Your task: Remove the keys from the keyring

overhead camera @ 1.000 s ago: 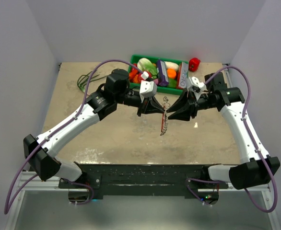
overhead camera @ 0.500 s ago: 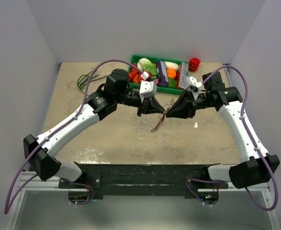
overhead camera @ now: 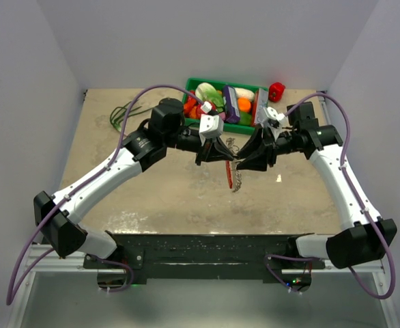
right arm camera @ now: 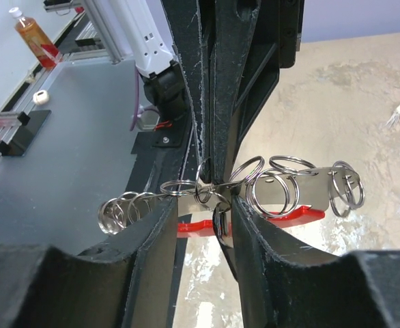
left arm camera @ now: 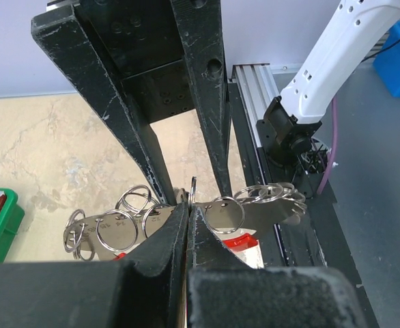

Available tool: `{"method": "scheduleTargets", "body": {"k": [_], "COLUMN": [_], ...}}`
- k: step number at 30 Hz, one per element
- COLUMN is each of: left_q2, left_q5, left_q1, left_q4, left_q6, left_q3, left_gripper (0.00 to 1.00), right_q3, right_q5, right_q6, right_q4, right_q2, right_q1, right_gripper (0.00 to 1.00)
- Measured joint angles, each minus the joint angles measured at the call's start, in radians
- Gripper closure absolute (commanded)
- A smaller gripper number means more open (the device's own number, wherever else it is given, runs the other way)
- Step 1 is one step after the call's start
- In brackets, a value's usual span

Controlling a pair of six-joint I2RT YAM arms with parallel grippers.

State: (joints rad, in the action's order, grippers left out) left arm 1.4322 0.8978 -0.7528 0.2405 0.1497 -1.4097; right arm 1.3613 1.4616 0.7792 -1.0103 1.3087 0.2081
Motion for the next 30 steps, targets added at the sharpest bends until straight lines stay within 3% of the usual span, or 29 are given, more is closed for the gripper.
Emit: {"method": "scheduleTargets", "body": {"k": [8,16,19,23,27,30], "left_q2": [0.000,0.000,0.000,0.000,-0.001,-0.002], "left_q5": [-0.001,-0.014,-0.013,-0.012,-0.013,-0.028], "left_q1": [0.000,0.002,0.002,0.002,0.001,0.001], "left_q4": [0.002,0.014,0.013,0.008,0.007,-0.002], "left_q6": [0.000,0.003,0.004,0.004,0.003,0.000], "left_q3": [0.000,0.000,0.000,0.000,0.000,0.000], "left_gripper": [1.00,1.00,1.00,1.00,1.00,1.00], "right_q3": [-0.018,-0.018,-0.018,-0.018,-0.018,-0.037], "right_q5": [0.000,0.014,0.014,-0.003,-0.050,-0.135], "right_q6": [-0.058,-0.051,-0.047,-0.043,-0.049,-0.142], "right_q4": [0.055,0.045,0.045,0.046,0.057,0.165], "right_q2": [-0.009,0.011,0.003,-0.022,-0.058,-0.124], "right_q1": [0.000,-0.001,-0.002,-0.006,-0.008,-0.007], "right_gripper": [0.87,0.85,0.87,0.98,1.00,1.00]}}
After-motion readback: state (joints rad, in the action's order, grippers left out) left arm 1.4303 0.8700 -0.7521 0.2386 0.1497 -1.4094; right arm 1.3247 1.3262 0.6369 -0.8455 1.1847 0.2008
